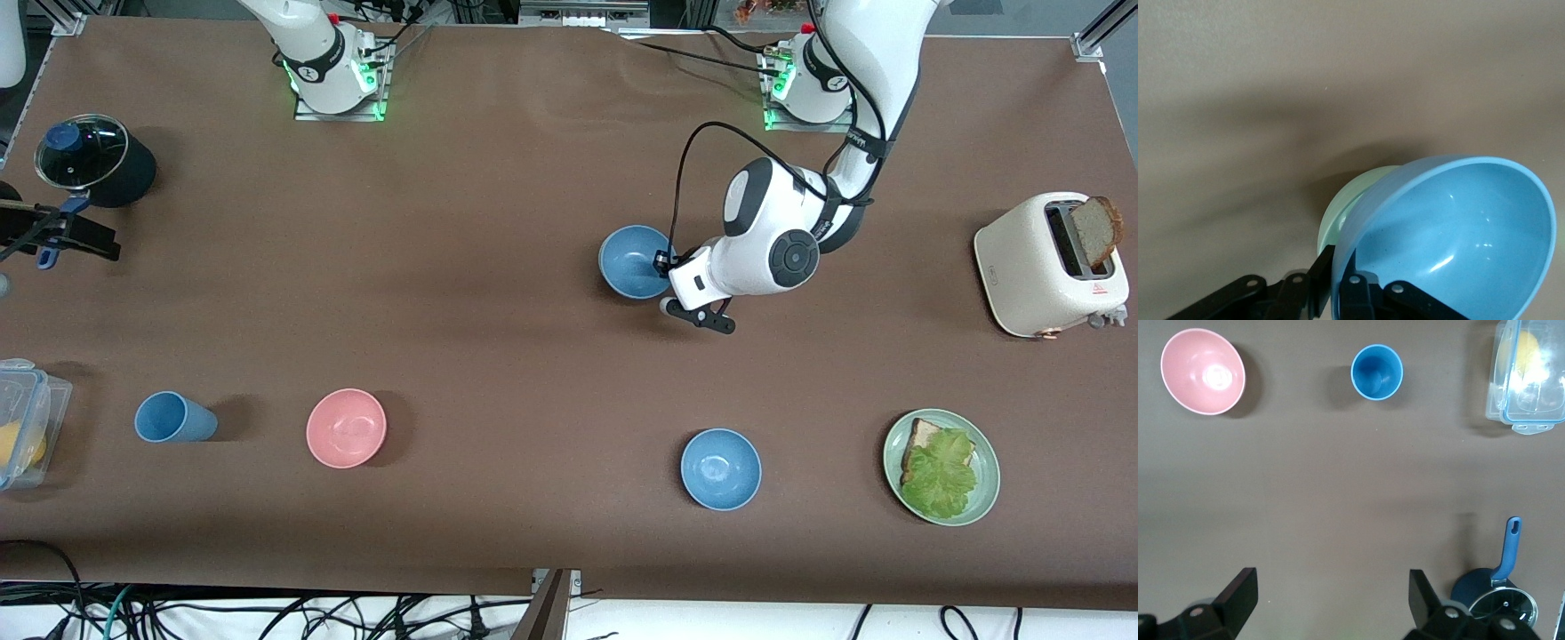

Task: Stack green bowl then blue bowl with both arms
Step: 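Lower the blue bowl into the green bowl and open the left gripper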

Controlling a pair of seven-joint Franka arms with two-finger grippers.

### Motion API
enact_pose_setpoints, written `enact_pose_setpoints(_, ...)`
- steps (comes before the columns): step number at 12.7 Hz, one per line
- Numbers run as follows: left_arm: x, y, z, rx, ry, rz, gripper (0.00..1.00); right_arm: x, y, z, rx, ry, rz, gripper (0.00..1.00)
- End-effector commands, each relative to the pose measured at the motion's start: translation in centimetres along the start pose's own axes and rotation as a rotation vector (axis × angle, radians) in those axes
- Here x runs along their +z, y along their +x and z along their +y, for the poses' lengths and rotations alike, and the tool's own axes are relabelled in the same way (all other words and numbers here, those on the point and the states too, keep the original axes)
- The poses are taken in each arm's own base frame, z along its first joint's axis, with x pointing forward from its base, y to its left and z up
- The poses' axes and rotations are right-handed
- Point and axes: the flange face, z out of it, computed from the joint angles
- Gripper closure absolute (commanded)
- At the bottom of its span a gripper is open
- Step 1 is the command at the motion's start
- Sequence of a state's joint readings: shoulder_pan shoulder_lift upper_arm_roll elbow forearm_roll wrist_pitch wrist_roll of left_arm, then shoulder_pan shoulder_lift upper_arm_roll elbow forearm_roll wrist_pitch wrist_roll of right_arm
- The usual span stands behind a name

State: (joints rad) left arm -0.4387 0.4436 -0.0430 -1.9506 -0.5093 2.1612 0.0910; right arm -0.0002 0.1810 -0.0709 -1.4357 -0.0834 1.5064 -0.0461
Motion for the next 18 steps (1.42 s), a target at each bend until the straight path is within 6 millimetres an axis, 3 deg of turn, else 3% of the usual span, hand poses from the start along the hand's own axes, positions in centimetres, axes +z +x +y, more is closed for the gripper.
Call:
enact_pose_setpoints(1, 1.0, -1.4, 0.0, 0.016, 0.007, -0.007, 1.00, 0.1, -1.7, -0.3, -0.030, -0.008, -0.004, 0.00)
enact_pose_setpoints(8, 2.3, -1.9, -0.3, 0.010, 0.024, 0.012, 0.97, -0.5, -1.1, -2.3, -0.057, -0.006, 0.010, 0.00)
enact_pose_setpoints(10, 2.9, -2.1, 0.0, 0.008, 0.029, 0.007, 0.67, -0.2, -0.9, -2.2, -0.056, -0.008, 0.005, 0.00)
enact_pose_setpoints(11, 2.9, -2.1, 0.0, 0.007, 0.029, 0.007, 0.44, -0.2, -0.9, -2.1, -0.054, -0.008, 0.005, 0.00)
enact_pose_setpoints(12, 2.8, -2.1, 0.1, 0.008, 0.028, 0.010, 0.15, -0.2, -0.9, -2.0, -0.057, -0.009, 0.009, 0.00)
enact_pose_setpoints(13, 2.4, -2.1, 0.2, 0.016, 0.027, 0.015, 0.00, -0.2, -0.9, -2.0, -0.057, -0.009, 0.009, 0.00)
enact_pose_setpoints(16, -0.2, -2.3, 1.1, 0.028, 0.016, 0.055, 0.00, -0.1, -0.9, -1.8, -0.046, -0.009, 0.004, 0.00)
enact_pose_setpoints(18, -3.6, -3.0, 0.2, 0.050, 0.052, 0.101, 0.00, -0.2, -0.9, -2.1, -0.050, -0.006, 0.006, 0.00)
